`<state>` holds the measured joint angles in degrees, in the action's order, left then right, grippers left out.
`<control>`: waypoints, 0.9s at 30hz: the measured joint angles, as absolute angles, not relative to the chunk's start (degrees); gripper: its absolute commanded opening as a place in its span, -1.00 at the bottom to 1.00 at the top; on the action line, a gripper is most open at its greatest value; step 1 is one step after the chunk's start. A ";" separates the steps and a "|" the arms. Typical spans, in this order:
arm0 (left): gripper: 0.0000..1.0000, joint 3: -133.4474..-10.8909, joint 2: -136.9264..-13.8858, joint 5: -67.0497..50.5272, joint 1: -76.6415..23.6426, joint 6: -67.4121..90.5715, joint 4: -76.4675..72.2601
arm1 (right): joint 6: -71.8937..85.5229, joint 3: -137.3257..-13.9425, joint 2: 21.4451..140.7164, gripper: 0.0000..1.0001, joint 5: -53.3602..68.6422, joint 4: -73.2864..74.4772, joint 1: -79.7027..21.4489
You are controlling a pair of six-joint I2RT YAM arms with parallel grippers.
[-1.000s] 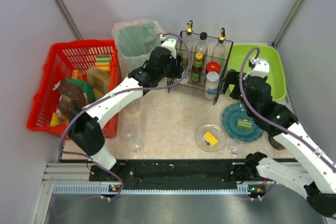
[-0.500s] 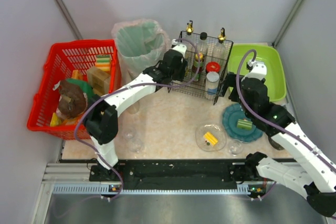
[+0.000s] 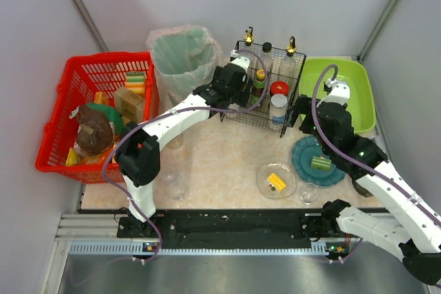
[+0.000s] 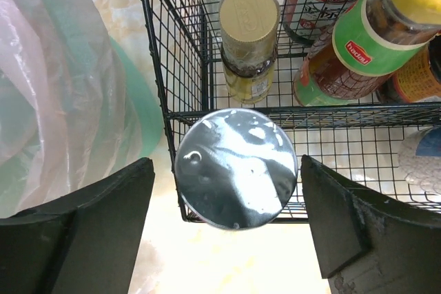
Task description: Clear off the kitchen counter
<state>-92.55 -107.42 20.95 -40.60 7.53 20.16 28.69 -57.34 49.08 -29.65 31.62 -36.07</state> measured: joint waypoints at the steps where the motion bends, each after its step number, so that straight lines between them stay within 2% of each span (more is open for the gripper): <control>1: 0.91 -92.71 -107.39 20.97 -40.60 7.49 20.14 | 28.69 -57.34 48.99 0.86 -29.50 31.64 -36.07; 3: 0.97 -92.75 -106.98 20.95 -40.62 7.27 20.16 | 28.67 -57.34 48.73 0.86 -29.41 31.64 -36.07; 8: 0.97 -92.62 -102.67 20.86 -40.73 6.83 20.23 | 28.69 -57.34 48.21 0.87 -28.95 31.79 -36.07; 15: 0.97 -87.53 -86.74 26.44 -40.91 8.84 22.17 | 28.71 -57.34 48.86 0.87 -26.79 32.67 -36.07; 18: 0.97 -82.52 -78.50 32.12 -40.91 11.84 26.37 | 28.82 -57.34 49.76 0.87 -26.00 32.69 -36.07; 27: 0.97 -67.55 -65.65 43.13 -40.86 18.28 38.83 | 30.17 -57.25 53.10 0.86 -23.92 32.64 -36.07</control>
